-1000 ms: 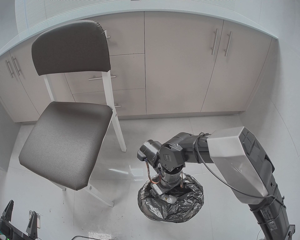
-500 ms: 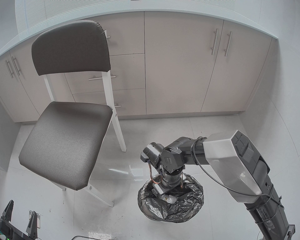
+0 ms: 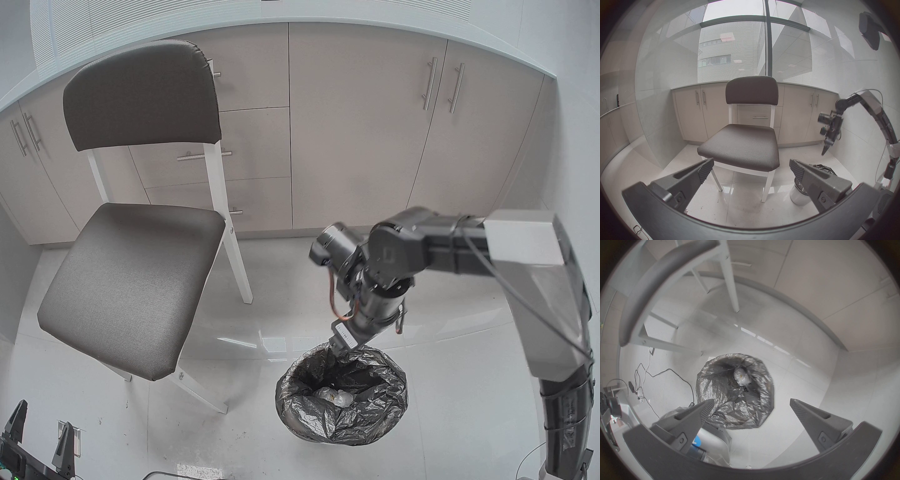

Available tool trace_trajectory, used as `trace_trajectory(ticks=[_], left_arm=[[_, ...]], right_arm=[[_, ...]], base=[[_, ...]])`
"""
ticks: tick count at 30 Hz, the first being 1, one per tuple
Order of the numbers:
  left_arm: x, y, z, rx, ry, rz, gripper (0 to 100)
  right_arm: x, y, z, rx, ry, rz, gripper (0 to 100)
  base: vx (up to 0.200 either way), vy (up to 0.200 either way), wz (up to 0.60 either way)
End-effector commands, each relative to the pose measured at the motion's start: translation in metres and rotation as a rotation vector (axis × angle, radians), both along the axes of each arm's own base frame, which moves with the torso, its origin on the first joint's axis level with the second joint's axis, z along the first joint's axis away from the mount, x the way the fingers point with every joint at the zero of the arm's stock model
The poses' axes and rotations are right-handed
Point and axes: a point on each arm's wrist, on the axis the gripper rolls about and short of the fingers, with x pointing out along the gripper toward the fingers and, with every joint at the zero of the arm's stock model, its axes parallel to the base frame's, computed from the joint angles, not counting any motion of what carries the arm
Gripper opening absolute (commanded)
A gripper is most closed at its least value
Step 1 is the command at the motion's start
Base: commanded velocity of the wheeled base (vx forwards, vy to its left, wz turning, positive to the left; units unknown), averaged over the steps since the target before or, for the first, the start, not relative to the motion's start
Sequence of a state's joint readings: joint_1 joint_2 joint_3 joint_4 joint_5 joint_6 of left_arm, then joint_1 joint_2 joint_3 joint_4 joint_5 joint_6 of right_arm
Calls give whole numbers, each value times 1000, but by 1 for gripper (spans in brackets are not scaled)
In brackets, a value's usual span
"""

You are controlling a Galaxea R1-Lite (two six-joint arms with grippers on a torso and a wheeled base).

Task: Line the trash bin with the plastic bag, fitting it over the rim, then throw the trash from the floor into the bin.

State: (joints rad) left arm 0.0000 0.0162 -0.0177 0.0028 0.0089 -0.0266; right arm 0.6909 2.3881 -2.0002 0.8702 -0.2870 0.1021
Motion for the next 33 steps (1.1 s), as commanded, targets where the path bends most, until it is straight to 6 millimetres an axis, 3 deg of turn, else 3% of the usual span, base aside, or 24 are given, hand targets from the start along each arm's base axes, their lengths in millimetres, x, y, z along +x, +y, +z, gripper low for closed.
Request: trace_trajectory(ticks=[1,4,5,6,8,14,16,17,21,24,26,33], left_arm=[[0,0,-4,1,2,0,100],[0,0,-4,1,2,0,100],[0,0,-4,1,2,0,100],[0,0,-5,4,3,0,100],[0,0,-5,5,2,0,100],[0,0,-5,13,3,0,100],[0,0,-5,11,3,0,100],[0,0,-5,10,2,0,100],[0,0,-5,10,2,0,100],[0,0,-4,10,0,0,100],[0,0,-4,7,0,0,100],[0,0,-4,10,0,0,100]], right_arm=[[-21,-63,106,76,-139,-93,100],[-41,-92,147,115,-196,-132,100],[-41,-92,147,115,-196,-132,100],[-64,-107,170,116,-205,-137,100],[-89,-120,188,94,-205,-131,100],[-168,-147,239,59,-346,-52,100],[-181,-153,247,40,-392,-32,100],[-198,-167,256,8,-442,-19,100],[-233,-204,272,-39,-501,-3,100],[-250,-230,277,-71,-519,-66,100],[-272,-251,278,-92,-514,-127,100],[-340,-285,278,-21,-569,-237,100]], base=[[0,0,0],[0,0,0],[0,0,0],[0,0,0],[0,0,0],[0,0,0],[0,0,0],[0,0,0],[0,0,0],[0,0,0],[0,0,0],[0,0,0]])
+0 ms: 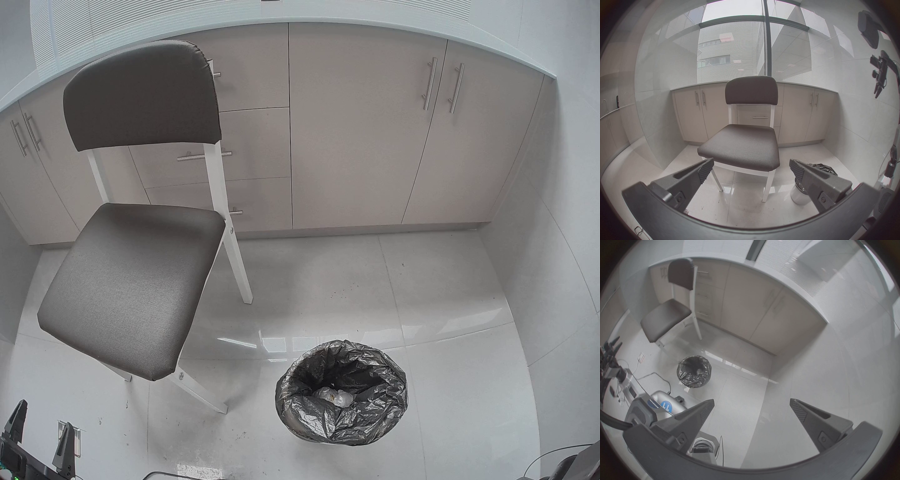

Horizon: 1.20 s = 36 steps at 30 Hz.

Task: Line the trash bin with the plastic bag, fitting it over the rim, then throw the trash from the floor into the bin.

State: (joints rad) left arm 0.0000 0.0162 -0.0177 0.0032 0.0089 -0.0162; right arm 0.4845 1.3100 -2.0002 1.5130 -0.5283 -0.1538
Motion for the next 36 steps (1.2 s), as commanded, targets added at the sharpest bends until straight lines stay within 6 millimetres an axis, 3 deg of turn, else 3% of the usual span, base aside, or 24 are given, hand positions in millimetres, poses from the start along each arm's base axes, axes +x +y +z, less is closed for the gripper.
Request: trace_trajectory(ticks=[1,2,3,7,8,11,12,14,15,16,21,26,29,33,36], left_arm=[[0,0,-5,1,1,0,100],[0,0,-5,1,1,0,100],[0,0,-4,-1,0,0,100],[0,0,-4,1,0,0,100],[0,0,-4,1,0,0,100],[0,0,-4,1,0,0,100],[0,0,-5,1,1,0,100],[0,0,-5,1,1,0,100],[0,0,-4,1,0,0,100],[0,0,-5,1,1,0,100],[0,0,-5,1,1,0,100],[0,0,-4,1,0,0,100],[0,0,-5,1,1,0,100],[0,0,-5,1,1,0,100],[0,0,-4,1,0,0,100]], right_arm=[[-87,-40,4,116,-158,-97,100],[-89,-41,3,120,-163,-96,100],[-114,-48,1,160,-219,-92,100],[-169,-50,-9,260,-340,-98,100],[-195,-48,-17,312,-398,-63,100],[-243,-38,-36,389,-509,24,100],[-270,-29,-49,422,-589,81,100],[-302,-19,-67,447,-694,162,100],[-304,-18,-69,449,-704,169,100],[-330,-14,-85,462,-806,249,100],[-392,-13,-132,465,-1128,366,100],[-431,-15,-169,451,-1367,426,100],[-430,-20,-183,460,-1363,421,100],[-430,-21,-187,528,-1330,428,100],[-419,-20,-185,573,-1256,445,100]], base=[[0,0,0],[0,0,0],[0,0,0],[0,0,0],[0,0,0],[0,0,0],[0,0,0],[0,0,0],[0,0,0],[0,0,0],[0,0,0],[0,0,0],[0,0,0],[0,0,0],[0,0,0]])
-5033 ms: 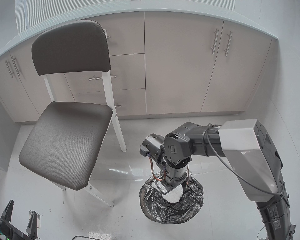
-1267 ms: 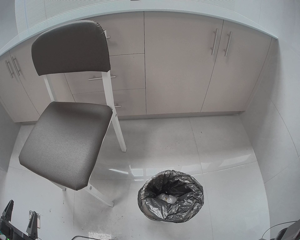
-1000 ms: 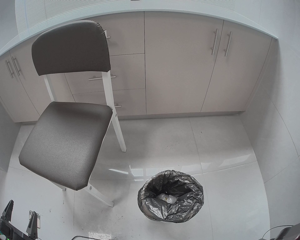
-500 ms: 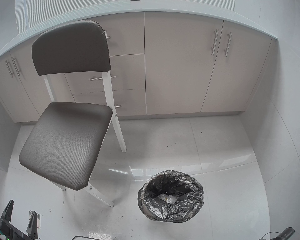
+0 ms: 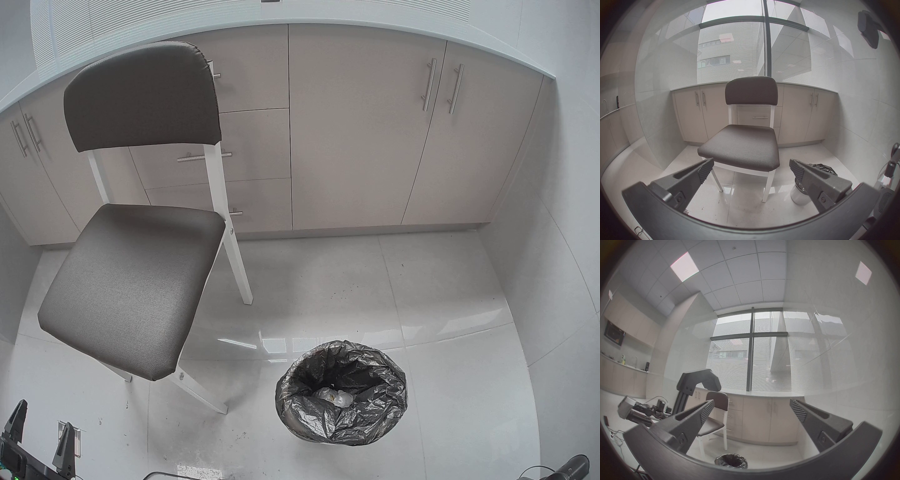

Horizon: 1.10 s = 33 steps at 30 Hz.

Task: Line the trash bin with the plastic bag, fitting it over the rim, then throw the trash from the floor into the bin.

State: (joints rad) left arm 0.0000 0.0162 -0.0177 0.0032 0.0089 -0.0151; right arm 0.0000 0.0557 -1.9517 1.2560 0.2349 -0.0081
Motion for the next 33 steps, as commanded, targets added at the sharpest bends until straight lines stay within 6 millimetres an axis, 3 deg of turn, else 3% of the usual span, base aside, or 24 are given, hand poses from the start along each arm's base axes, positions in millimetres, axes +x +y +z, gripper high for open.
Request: trace_trajectory(ticks=[1,4,5,8,11,22,26,33], left_arm=[[0,0,-4,-2,0,0,100],[0,0,-5,0,1,0,100],[0,0,-4,0,0,0,100],[0,0,-4,0,0,0,100],[0,0,-4,0,0,0,100],[0,0,-4,0,0,0,100],[0,0,-4,0,0,0,100],[0,0,-5,0,1,0,100]], right_arm=[[6,0,-15,-28,34,40,100],[19,0,-13,-65,83,26,100],[37,0,-12,-102,160,9,100],[62,0,-6,-147,205,7,100],[86,1,2,-191,200,-9,100],[148,1,15,-208,171,0,100],[167,1,6,-204,245,19,100],[214,1,-26,-61,484,83,100]], base=[[0,0,0],[0,0,0],[0,0,0],[0,0,0],[0,0,0],[0,0,0],[0,0,0],[0,0,0]])
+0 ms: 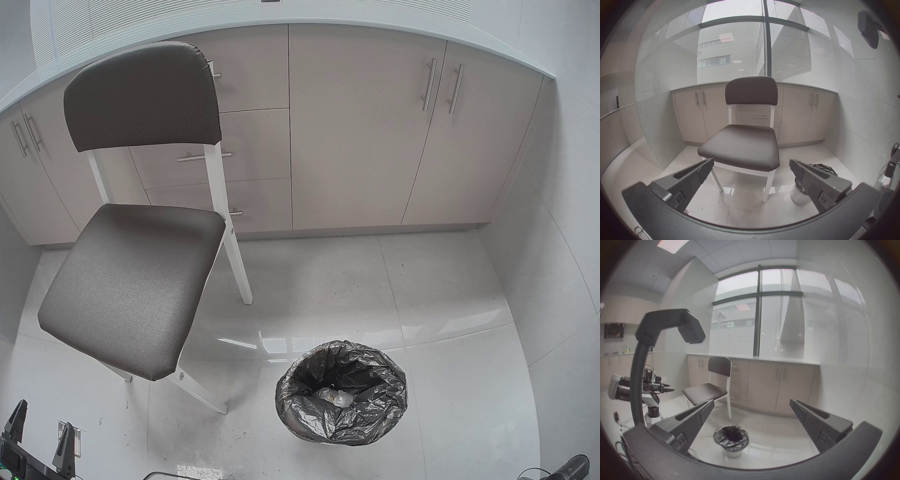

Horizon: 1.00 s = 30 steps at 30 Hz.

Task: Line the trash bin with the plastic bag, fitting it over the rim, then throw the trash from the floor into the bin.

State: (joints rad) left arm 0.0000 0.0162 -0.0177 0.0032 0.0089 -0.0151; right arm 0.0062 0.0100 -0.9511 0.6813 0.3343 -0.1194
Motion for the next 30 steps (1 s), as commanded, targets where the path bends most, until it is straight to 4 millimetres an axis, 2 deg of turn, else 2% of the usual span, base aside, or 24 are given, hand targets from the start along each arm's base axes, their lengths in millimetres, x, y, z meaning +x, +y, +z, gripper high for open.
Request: trace_trajectory(ticks=[1,2,3,4,5,6,7,8,10,16,20,26,30], left_arm=[[0,0,-5,0,1,0,100],[0,0,-5,0,1,0,100],[0,0,-5,0,1,0,100],[0,0,-5,0,1,0,100],[0,0,-5,0,1,0,100],[0,0,-5,0,1,0,100],[0,0,-5,0,1,0,100],[0,0,-5,0,1,0,100],[0,0,-5,0,1,0,100],[0,0,-4,0,0,0,100],[0,0,-5,-2,1,0,100],[0,0,-4,-6,0,0,100],[0,0,-5,-8,0,0,100]], right_arm=[[38,0,-27,108,162,14,100],[49,0,-34,128,179,13,100],[49,0,-34,128,179,13,100],[74,-1,-48,163,183,-30,100],[88,-1,-59,183,179,-70,100],[88,-1,-59,183,179,-70,100],[112,-3,-83,212,164,-122,100],[118,-3,-91,216,159,-132,100],[135,-3,-120,217,143,-143,100],[137,-3,-133,193,236,-158,100],[137,-3,-133,191,252,-170,100],[137,-7,-134,180,237,-323,100],[137,-7,-139,157,277,-337,100]], base=[[0,0,0],[0,0,0],[0,0,0],[0,0,0],[0,0,0],[0,0,0],[0,0,0],[0,0,0],[0,0,0],[0,0,0],[0,0,0],[0,0,0],[0,0,0]])
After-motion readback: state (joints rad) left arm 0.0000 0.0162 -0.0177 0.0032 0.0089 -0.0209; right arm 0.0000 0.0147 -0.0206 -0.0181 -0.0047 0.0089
